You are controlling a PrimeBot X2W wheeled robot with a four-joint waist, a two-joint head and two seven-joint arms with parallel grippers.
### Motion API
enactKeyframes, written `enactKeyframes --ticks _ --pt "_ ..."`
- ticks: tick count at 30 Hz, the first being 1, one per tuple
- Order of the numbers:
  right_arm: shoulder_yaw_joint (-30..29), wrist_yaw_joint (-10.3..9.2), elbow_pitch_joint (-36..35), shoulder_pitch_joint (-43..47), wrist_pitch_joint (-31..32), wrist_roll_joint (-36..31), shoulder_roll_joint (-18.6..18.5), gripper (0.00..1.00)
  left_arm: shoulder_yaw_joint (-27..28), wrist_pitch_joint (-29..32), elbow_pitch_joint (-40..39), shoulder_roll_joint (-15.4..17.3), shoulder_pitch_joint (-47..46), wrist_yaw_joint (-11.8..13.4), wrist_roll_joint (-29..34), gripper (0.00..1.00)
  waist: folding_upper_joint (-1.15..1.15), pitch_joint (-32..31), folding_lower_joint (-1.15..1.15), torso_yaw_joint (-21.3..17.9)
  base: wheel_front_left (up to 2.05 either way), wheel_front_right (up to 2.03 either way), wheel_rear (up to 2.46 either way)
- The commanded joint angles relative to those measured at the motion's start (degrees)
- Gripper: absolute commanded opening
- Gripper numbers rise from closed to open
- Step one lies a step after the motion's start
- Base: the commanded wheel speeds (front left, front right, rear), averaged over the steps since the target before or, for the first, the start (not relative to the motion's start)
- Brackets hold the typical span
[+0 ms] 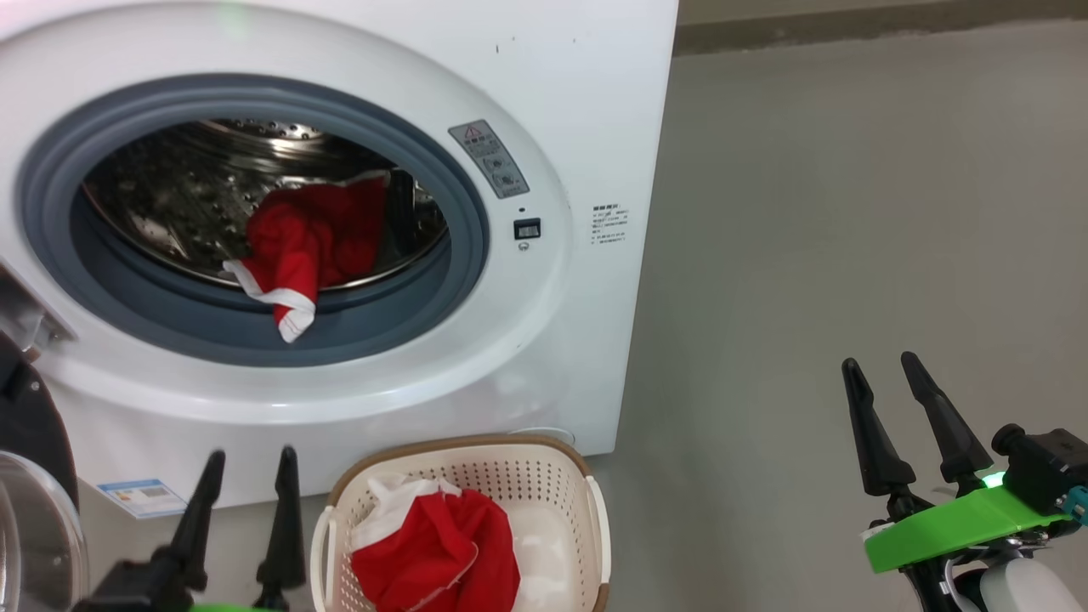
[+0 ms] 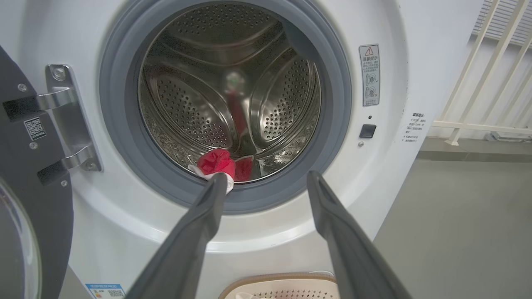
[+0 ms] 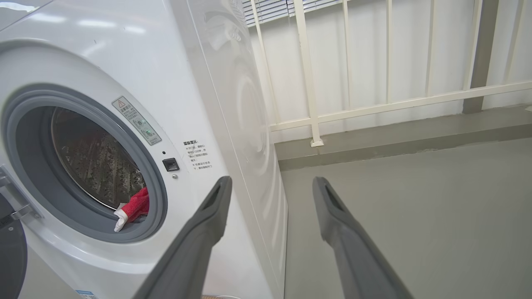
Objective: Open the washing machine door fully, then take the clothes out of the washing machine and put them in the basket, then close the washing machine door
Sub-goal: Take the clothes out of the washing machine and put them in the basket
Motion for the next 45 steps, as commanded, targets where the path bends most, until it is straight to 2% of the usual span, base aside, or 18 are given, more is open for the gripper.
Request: enactKeyframes --ticks 1,10,14,23,29,35,40,45 --pt "1.5 0.29 -1.4 -1.8 -0.4 0.5 -1.1 1.00 2.1 -0.5 -0.9 0.3 -3.7 0.5 -0.4 1.00 0.00 1.2 0.00 -0.1 0.00 0.00 0.00" --pt "2.5 0.29 -3.5 -1.6 -0.4 -2.1 0.7 1.00 2.2 -0.5 5.1 0.3 -11.9 1.6 1.1 1.00 0.00 4.9 0.00 -0.1 0.00 0.00 0.00" --pt "3.1 0.29 -5.6 -2.3 -0.4 -4.1 2.0 1.00 2.8 -0.5 9.7 1.1 -18.6 1.9 2.0 1.00 0.00 8.6 0.00 -0.3 0.00 0.00 0.00" --pt "4.4 0.29 -7.2 -5.2 -0.4 -5.5 2.2 1.00 1.3 -0.4 23.4 3.4 -34.3 2.7 4.3 1.00 0.00 16.5 0.00 -0.6 0.00 0.00 0.00" --pt "6.5 0.29 -8.1 -7.5 -0.4 -5.8 2.1 1.00 0.5 -0.4 32.1 5.0 -45.2 6.0 6.5 1.00 0.00 21.8 0.00 -1.7 0.00 0.00 0.00" --pt "8.3 0.29 -8.4 -9.5 -0.4 -5.9 2.2 1.00 -0.4 1.0 41.1 6.5 -54.8 7.3 7.4 1.00 0.00 26.2 0.00 -3.0 0.00 0.00 0.00" --pt "8.9 0.29 -8.6 -10.6 -0.4 -5.3 1.9 1.00 -2.2 3.7 47.9 9.1 -60.7 8.7 9.6 1.00 0.00 28.8 0.00 -4.4 0.00 0.00 0.00" --pt "9.3 0.29 -7.9 -12.6 -0.4 -3.6 0.7 1.00 -4.8 9.1 54.1 12.0 -65.5 12.6 13.3 1.00 0.00 30.9 0.00 -5.6 0.00 0.00 0.00"
